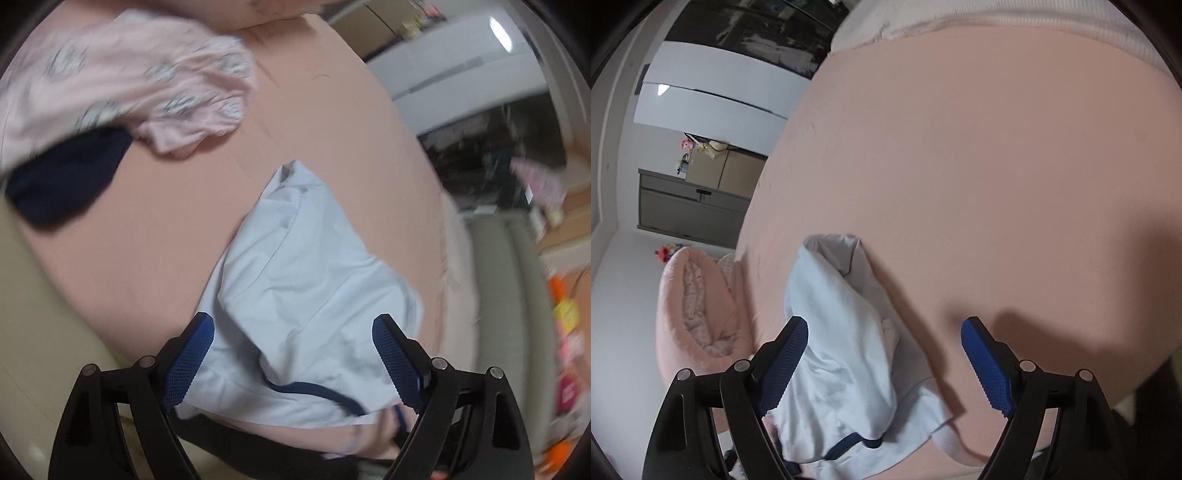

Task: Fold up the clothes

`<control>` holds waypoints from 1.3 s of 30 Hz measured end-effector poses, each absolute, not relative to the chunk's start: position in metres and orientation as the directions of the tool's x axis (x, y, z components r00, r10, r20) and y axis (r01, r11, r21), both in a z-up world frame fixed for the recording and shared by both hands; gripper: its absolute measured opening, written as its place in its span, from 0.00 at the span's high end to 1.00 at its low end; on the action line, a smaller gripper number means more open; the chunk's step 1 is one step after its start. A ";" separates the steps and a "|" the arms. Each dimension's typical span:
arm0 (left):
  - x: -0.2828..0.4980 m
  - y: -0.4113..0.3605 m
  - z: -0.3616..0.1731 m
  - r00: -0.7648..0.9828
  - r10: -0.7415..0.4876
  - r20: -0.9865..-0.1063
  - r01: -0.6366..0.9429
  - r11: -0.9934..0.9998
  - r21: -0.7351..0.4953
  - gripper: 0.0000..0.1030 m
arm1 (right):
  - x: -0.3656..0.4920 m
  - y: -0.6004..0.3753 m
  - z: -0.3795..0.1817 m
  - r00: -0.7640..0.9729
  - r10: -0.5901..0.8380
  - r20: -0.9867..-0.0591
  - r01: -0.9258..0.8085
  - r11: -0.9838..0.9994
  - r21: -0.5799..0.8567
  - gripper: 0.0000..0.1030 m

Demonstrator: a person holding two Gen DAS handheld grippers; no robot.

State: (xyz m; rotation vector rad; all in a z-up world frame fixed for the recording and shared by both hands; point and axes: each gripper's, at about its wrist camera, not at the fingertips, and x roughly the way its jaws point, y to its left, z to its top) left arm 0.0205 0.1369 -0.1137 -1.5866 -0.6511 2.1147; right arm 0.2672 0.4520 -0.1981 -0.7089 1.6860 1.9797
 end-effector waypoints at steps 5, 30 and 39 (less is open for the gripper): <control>0.021 0.172 -0.108 -0.217 0.566 -0.796 -0.124 -0.824 -0.552 0.15 | 0.265 0.453 -0.203 -0.781 -0.004 -0.624 -0.615 -0.165 0.771 0.17; 0.040 0.297 -0.081 -0.116 0.353 -0.929 -0.451 -0.852 -0.267 0.15 | 0.238 0.458 -0.221 -0.722 -0.066 -0.689 -0.663 -0.217 0.716 0.17; 0.019 0.360 -0.078 -0.090 0.197 -0.976 -0.562 -0.819 -0.113 0.15 | 0.220 0.448 -0.195 -0.609 -0.013 -0.793 -0.722 -0.404 0.561 0.17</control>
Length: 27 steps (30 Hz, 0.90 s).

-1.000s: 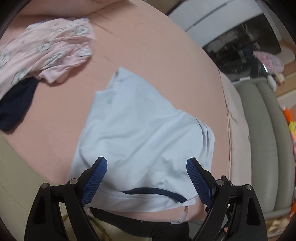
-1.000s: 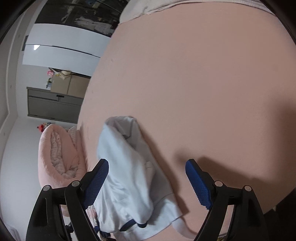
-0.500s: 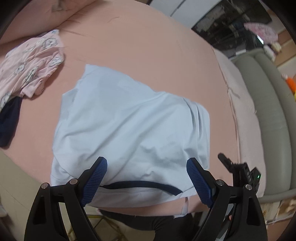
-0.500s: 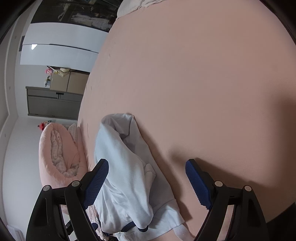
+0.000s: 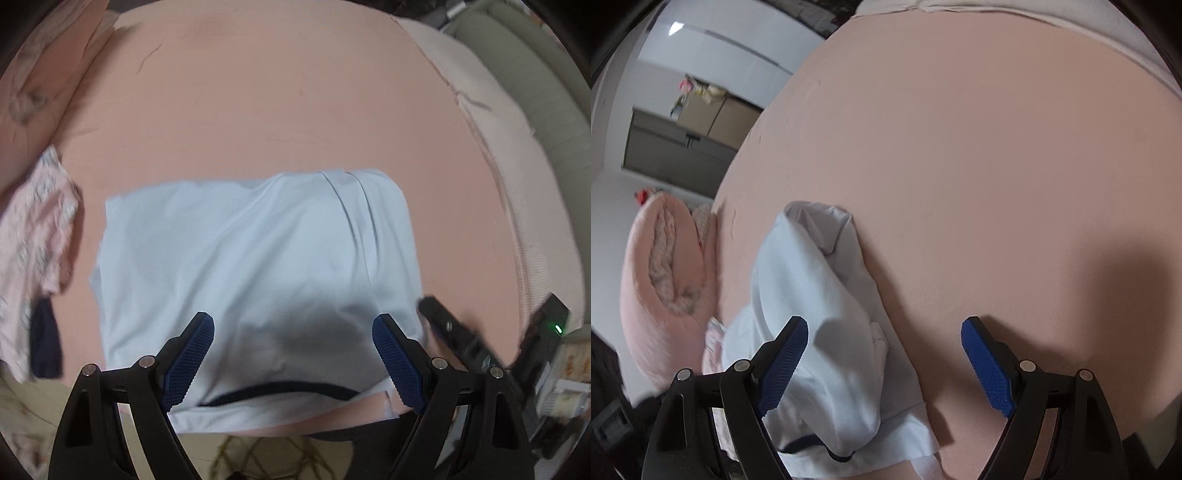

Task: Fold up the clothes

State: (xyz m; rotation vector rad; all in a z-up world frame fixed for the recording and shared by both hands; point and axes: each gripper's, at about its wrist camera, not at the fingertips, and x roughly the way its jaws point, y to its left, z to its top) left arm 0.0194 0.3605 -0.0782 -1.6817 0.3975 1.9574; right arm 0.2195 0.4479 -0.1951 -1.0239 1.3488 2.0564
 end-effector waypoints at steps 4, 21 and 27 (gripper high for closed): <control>0.012 0.388 -0.080 -0.093 0.133 -0.987 -0.600 -0.798 -0.051 0.15 | 0.212 0.435 -0.183 -0.506 0.051 -0.861 -0.755 -0.510 0.413 0.17; 0.013 0.527 -0.120 -0.061 -0.024 -0.998 -0.780 -0.622 0.063 0.15 | 0.206 0.419 -0.185 -0.422 0.012 -0.907 -0.720 -0.613 0.326 0.17; 0.016 0.564 -0.151 -0.067 -0.107 -0.992 -0.808 -0.577 0.117 0.15 | 0.195 0.417 -0.194 -0.396 -0.044 -0.917 -0.712 -0.616 0.337 0.17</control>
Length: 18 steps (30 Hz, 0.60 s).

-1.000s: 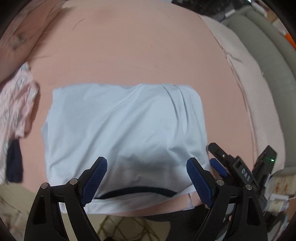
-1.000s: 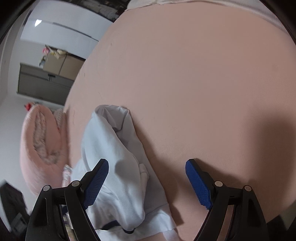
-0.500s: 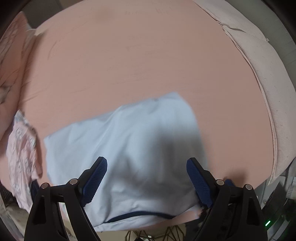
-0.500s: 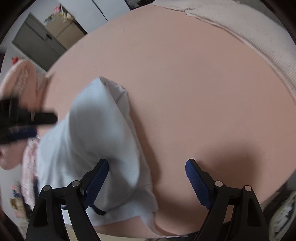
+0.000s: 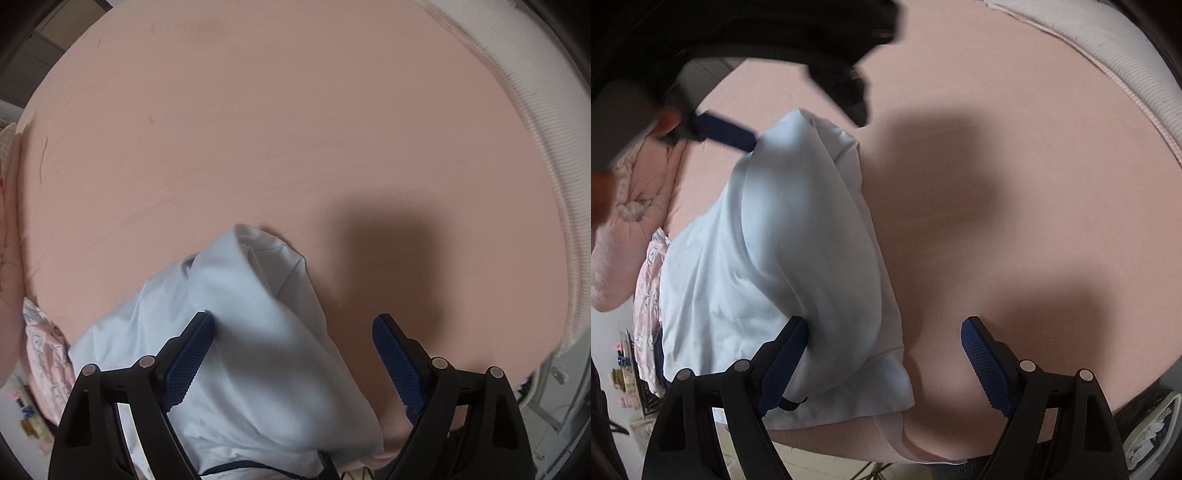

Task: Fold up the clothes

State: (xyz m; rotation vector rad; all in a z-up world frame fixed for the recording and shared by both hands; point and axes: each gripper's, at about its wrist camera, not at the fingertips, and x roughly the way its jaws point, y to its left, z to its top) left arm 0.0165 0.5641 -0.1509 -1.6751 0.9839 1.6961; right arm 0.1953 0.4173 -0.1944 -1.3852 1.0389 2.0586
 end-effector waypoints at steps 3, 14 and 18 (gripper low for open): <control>0.013 0.573 -0.166 -0.048 -0.152 -0.987 -0.800 -0.586 0.129 0.15 | 0.195 0.419 -0.195 -0.389 -0.050 -0.920 -0.710 -0.620 0.334 0.17; 0.011 0.597 -0.212 -0.039 -0.295 -0.955 -0.818 -0.539 0.200 0.14 | 0.193 0.423 -0.196 -0.371 -0.052 -0.927 -0.706 -0.632 0.318 0.17; 0.004 0.599 -0.215 0.009 -0.290 -0.957 -0.823 -0.545 0.157 0.13 | 0.194 0.425 -0.195 -0.370 -0.051 -0.928 -0.707 -0.632 0.317 0.17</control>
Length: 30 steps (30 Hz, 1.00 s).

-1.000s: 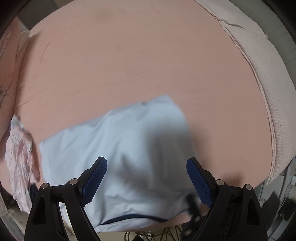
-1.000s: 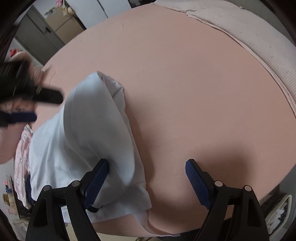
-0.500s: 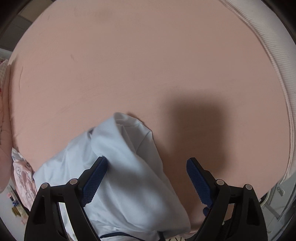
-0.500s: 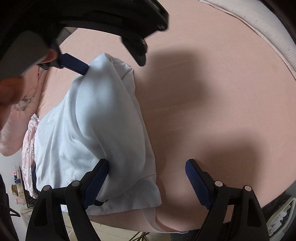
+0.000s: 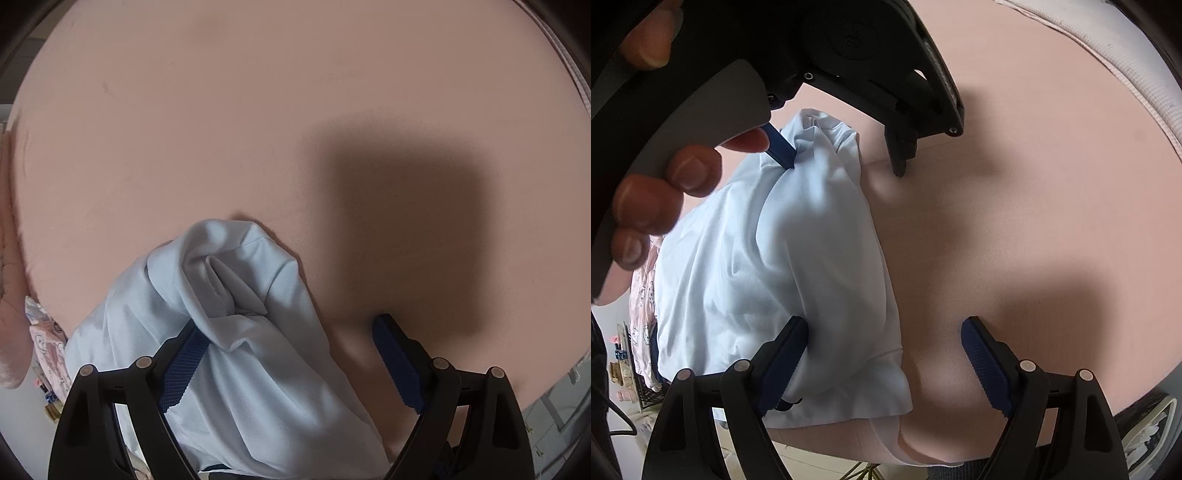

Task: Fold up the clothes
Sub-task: 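Grasp the folded shirt's edge with both grippers and lift it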

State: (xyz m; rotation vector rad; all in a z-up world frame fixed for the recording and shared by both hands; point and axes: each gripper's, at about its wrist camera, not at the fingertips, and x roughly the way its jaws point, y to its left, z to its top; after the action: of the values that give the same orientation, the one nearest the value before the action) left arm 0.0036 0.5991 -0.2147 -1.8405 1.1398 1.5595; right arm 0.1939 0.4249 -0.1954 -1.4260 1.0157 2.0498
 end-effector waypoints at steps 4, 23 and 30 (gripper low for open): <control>-0.005 0.592 -0.218 0.045 -0.275 -0.960 -0.829 -0.547 0.117 0.11 | 0.195 0.427 -0.195 -0.369 -0.051 -0.928 -0.708 -0.632 0.316 0.17; 0.006 0.578 -0.214 -0.011 -0.130 -0.991 -0.956 -0.289 0.049 0.12 | 0.194 0.433 -0.194 -0.345 -0.032 -0.938 -0.703 -0.653 0.281 0.15; 0.000 0.582 -0.206 -0.082 -0.095 -0.992 -0.940 -0.324 0.109 0.45 | 0.200 0.437 -0.190 -0.379 -0.045 -0.924 -0.699 -0.641 0.318 0.14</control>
State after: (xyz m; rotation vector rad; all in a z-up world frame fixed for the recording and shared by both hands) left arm -0.0003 0.5816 -0.2063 -1.4685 1.1653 1.4909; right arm 0.1995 0.4367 -0.1902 -1.4187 1.0040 2.0671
